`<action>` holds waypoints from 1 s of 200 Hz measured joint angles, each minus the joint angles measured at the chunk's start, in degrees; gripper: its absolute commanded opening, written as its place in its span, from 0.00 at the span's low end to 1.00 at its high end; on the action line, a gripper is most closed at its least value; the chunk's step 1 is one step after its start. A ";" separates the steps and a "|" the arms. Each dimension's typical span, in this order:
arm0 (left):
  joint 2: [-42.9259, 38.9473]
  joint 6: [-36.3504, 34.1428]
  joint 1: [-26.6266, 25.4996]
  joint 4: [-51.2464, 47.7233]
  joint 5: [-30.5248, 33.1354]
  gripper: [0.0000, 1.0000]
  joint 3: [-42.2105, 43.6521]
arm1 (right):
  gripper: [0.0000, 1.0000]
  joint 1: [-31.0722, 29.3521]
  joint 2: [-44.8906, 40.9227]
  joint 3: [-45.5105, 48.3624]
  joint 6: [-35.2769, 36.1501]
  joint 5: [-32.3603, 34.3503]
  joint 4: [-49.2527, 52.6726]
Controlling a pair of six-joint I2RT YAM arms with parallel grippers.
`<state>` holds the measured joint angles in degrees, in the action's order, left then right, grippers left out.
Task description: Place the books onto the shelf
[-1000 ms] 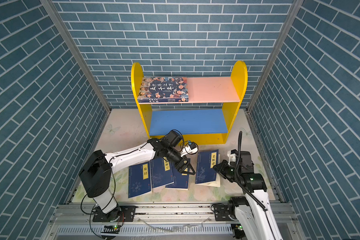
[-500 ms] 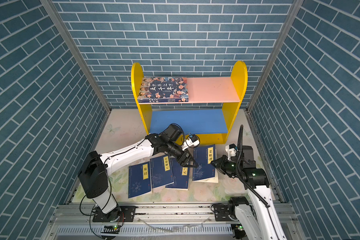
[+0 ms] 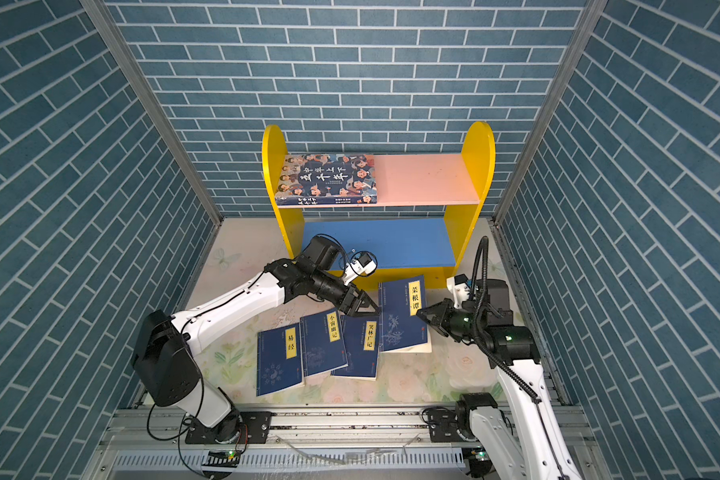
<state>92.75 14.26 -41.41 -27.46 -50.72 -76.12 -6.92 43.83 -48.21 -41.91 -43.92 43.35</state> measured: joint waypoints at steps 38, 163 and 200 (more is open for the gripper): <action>-0.17 8.20 0.28 7.78 -4.46 0.83 4.96 | 0.00 0.00 0.11 -0.17 -0.37 -3.23 -4.63; -0.55 19.78 0.26 20.13 -10.16 0.07 5.97 | 0.26 -0.04 3.26 3.23 -2.38 -11.87 -15.08; -2.12 18.95 0.90 18.38 -10.08 0.00 6.64 | 0.60 -0.07 3.08 3.91 -1.33 -10.93 -13.88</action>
<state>90.63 33.21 -40.51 -9.08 -60.80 -69.47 -6.98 46.92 -44.29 -43.24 -54.85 29.47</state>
